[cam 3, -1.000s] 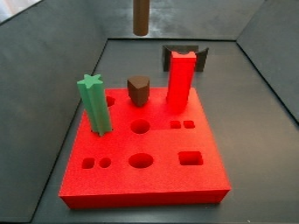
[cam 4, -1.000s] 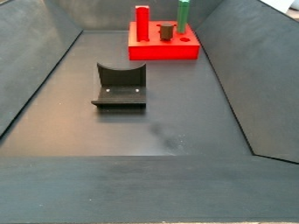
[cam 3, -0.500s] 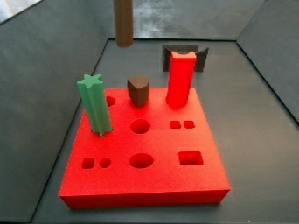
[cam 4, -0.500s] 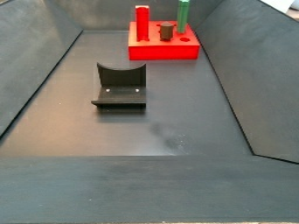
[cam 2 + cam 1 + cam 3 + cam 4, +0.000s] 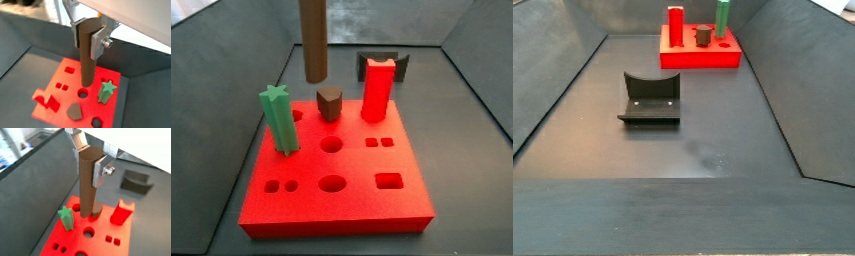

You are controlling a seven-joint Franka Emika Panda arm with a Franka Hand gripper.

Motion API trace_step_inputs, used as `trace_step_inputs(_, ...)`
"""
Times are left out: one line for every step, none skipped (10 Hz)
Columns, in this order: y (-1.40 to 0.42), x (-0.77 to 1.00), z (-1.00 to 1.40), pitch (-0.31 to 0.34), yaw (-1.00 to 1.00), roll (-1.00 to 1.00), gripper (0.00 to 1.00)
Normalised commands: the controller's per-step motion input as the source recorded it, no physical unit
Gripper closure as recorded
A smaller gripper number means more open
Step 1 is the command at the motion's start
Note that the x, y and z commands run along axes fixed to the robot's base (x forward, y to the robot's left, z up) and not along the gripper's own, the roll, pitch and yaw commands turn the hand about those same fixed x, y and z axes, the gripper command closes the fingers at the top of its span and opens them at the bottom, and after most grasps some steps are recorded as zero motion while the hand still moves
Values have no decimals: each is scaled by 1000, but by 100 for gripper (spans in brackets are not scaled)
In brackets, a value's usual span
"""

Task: Pick up the oval object. Move up. Move to above the board. Insert the oval object.
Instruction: Insert the oval object.

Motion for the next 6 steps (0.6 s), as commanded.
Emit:
trace_step_inputs(-237,0,-260,-71,-957,0,100)
trace_step_inputs(-234,0,-314,-49,-960,0,100)
trace_step_inputs(-217,0,-371,-20,-969,0,100)
trace_step_inputs(-283,66,-391,0,-829,0,100)
trace_step_inputs(-283,74,-474,71,-769,0,100)
trace_step_inputs(-263,0,-491,136,-771,4,100)
